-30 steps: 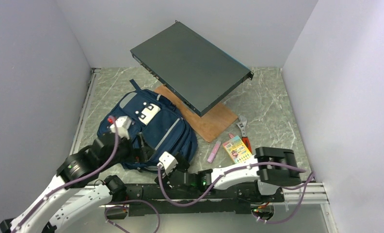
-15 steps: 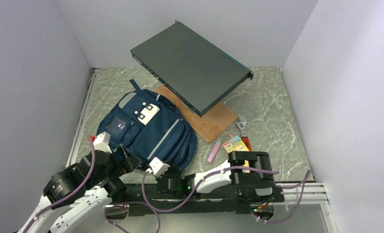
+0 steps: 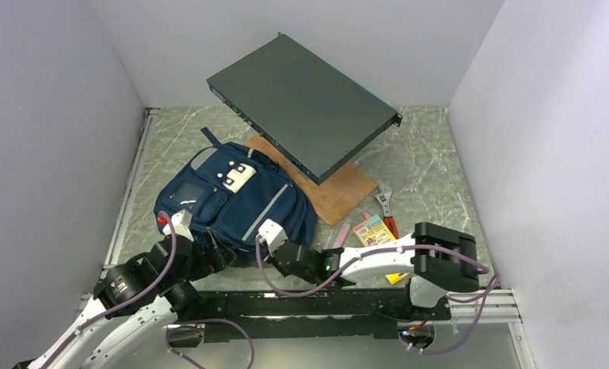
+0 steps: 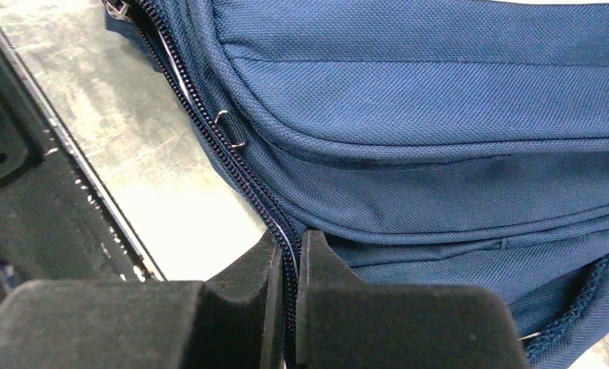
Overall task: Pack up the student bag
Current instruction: Zip the student bag at the center of the board.
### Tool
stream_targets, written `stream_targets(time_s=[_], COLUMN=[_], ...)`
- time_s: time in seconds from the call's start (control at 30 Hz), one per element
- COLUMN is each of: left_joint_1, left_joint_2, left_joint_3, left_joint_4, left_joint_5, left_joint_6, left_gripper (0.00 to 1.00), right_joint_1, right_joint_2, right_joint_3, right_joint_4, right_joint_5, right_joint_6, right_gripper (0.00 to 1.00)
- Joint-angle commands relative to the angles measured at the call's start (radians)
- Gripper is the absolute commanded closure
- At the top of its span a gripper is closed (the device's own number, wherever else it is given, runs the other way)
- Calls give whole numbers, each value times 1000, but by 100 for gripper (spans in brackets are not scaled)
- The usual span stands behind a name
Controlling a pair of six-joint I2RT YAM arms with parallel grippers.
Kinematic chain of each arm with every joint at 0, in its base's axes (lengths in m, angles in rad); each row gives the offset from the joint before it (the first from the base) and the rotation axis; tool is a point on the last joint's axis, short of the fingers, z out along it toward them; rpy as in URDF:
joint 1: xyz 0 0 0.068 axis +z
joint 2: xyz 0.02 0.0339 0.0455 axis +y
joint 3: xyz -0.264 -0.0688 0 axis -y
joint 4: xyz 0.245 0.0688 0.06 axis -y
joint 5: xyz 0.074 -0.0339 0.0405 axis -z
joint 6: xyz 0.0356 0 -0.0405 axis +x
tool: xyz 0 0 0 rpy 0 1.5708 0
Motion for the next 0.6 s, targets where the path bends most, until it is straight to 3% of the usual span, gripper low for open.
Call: stream_targets(time_s=[0.0,0.13,0.3,0.37,0.57], left_joint_1=[-1,-1,-1,-1,-4], left_joint_2=[-3,44,150,196,354], left_joint_3=[-55,-95,-93,-96,-60], left_joint_4=[66,169,254,269,275], left_joint_5=[97,163,155,150,77], left_joint_6=[-28,48,127,130,153], left_gripper=[4,28,49,51,40], right_joint_1=[-59,-70,-74,-75,-97], right_joint_2=[-102,-104,-104,-114,-154], right_joint_3=[-31,-30,-35,-38,-83], right_joint_4=[92,85,103,107,151], right_joint_5=[-194,-230,-253,-256,-283], right_joint_6=[101,103,106,108,126], right_gripper=[100,100,100,100,100])
